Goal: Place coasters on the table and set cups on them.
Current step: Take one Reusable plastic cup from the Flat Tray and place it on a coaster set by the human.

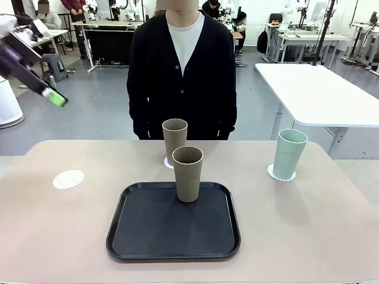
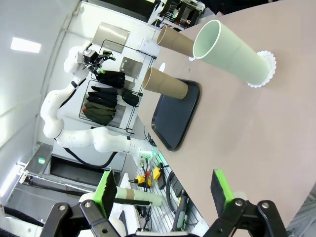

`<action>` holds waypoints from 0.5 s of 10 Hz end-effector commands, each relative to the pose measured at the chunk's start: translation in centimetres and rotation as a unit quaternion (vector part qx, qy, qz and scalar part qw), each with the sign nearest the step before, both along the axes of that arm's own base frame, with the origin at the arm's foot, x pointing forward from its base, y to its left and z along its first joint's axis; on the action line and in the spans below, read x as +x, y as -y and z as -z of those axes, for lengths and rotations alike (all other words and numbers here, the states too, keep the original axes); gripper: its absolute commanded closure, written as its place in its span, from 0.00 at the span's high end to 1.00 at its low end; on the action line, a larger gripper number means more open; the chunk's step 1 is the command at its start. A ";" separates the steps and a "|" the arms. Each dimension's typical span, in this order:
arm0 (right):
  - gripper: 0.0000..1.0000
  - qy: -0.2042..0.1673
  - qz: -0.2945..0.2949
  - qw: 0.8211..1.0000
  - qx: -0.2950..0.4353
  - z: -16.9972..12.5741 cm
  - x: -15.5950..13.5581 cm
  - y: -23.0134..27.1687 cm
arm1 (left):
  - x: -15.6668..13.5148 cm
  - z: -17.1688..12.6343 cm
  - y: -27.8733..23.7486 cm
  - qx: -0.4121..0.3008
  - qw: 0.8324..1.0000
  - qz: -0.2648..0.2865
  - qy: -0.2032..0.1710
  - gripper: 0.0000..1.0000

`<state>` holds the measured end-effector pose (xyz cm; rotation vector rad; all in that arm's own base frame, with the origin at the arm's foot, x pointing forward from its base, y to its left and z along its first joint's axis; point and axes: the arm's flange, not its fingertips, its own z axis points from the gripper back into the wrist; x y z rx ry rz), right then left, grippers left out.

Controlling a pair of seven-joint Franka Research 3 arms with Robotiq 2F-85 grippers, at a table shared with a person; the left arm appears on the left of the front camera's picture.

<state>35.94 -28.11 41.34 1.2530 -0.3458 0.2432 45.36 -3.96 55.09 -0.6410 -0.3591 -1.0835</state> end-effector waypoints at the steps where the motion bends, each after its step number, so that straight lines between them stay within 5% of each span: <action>1: 1.00 -0.004 0.004 1.000 -0.003 0.0 -0.1 -0.1 | -0.7 3.0 3.5 0.056 0.995 0.009 0.076 1.00; 5: 1.00 -0.004 0.004 1.000 -0.003 0.0 -0.1 -0.1 | 2.3 7.2 11.7 0.144 0.977 0.030 0.151 1.00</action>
